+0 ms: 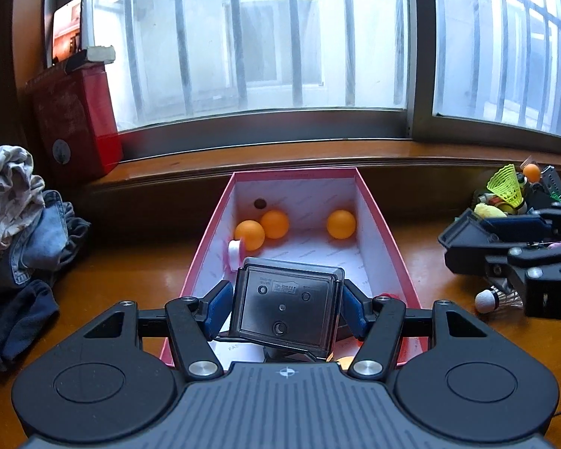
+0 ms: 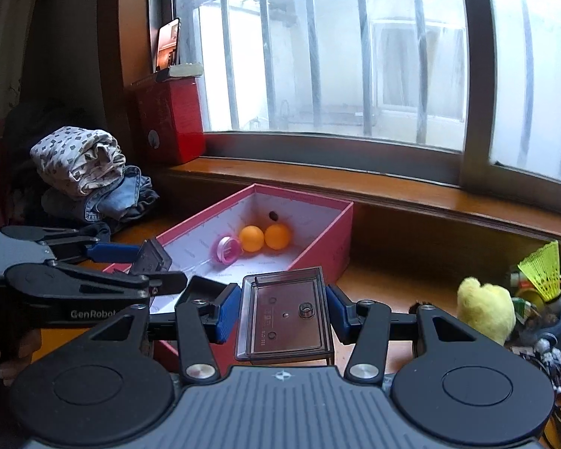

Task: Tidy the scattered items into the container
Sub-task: 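Lift and carry both held cases over the pink shoebox, then open both tools to drop the two cases into the shoebox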

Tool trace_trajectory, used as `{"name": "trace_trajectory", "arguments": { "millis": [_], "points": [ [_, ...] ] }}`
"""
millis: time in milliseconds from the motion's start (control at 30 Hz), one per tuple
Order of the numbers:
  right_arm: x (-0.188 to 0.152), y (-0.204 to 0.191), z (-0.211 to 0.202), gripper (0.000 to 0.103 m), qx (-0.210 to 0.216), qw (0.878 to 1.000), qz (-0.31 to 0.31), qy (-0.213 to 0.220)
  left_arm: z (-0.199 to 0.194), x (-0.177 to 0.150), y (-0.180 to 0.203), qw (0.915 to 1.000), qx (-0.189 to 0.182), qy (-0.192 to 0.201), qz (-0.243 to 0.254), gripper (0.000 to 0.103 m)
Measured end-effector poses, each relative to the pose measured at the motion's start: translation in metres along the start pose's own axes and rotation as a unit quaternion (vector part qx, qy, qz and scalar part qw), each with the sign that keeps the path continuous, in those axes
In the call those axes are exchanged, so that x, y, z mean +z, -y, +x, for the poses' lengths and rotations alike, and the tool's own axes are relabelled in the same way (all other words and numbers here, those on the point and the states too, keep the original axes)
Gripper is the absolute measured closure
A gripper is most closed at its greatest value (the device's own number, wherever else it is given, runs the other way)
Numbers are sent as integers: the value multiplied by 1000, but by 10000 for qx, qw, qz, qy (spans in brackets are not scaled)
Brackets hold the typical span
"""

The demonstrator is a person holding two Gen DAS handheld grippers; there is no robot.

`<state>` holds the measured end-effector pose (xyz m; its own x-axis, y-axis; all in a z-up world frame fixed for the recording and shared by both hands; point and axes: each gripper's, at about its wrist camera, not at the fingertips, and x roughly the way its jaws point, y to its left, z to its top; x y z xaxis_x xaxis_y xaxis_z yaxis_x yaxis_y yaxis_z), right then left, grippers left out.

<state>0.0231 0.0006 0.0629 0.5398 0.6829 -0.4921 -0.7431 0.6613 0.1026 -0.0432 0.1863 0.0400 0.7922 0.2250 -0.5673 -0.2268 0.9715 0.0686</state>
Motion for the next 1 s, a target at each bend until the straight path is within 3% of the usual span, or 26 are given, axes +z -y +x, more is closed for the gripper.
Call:
{"name": "trace_trajectory", "arguments": {
  "millis": [1000],
  "points": [
    [15,-26,36,51,233,9989,-347,-197,17,-5,-14,9997,-160,-155,-81,42]
  ]
}}
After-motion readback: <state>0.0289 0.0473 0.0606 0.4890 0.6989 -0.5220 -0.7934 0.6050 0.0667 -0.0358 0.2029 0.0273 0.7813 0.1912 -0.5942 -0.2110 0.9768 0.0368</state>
